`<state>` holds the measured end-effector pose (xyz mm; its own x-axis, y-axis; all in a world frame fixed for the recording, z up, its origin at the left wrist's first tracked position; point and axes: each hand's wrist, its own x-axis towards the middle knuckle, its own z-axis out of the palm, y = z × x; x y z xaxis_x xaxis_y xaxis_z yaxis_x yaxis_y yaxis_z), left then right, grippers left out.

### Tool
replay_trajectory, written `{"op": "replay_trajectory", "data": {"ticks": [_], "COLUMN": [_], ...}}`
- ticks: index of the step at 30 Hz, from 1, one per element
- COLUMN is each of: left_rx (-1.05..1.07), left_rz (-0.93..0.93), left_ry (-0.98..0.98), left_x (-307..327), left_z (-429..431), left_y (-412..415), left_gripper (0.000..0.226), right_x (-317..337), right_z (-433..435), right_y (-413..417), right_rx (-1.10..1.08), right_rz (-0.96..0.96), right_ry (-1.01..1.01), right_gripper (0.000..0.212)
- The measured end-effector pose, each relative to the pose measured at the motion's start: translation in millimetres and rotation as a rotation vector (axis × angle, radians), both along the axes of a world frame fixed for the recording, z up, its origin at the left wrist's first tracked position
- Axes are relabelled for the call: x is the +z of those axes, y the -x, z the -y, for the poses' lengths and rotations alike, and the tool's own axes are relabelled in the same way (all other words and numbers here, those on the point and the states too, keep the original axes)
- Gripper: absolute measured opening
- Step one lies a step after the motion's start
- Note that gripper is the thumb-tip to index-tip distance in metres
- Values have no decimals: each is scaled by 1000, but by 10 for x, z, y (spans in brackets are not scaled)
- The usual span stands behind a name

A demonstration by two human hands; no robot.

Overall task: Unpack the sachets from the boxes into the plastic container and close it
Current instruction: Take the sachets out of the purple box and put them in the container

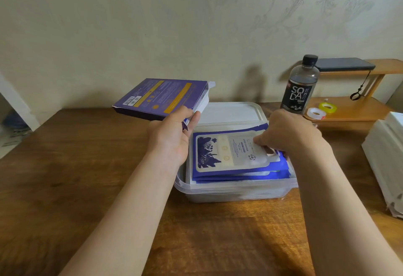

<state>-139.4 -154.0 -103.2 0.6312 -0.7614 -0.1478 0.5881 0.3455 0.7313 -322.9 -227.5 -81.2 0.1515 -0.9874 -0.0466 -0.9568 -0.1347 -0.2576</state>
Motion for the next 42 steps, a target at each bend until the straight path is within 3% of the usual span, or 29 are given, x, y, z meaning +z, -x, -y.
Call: {"op": "replay_trajectory", "data": {"ticks": [5,10,15,19,26,36,42], "left_rx": [-29,-28,-11,-6,-2,-7,-9], "left_rz": [33,49,49,57,87,108,116], "left_ry": [-24,-51,-47,-46,-45,-54,-52], "left_x": [-17,-64,-80,-84,-92,-90,-97], "left_z": [5,37,32,26,26,23,18], "left_y": [71,98,88,94,96,102,107], "left_gripper": [28,26,36,31,34,33,32], "right_x": [-2,-21,-221,-268,-239,-240,-299], "right_z": [2,-78,-126,-58,-42,-27,-8], "right_y": [-25,-205,-344,-286,-201,-159,-119], "right_rx": [117,472,697,829,966,983,973], "right_rz": [-13,136,3,-186,-336,-351,-242], "right_ry": [163,31,-67,-63,-19,11,-38], "right_gripper": [23,50,88,110,93,90,80]}}
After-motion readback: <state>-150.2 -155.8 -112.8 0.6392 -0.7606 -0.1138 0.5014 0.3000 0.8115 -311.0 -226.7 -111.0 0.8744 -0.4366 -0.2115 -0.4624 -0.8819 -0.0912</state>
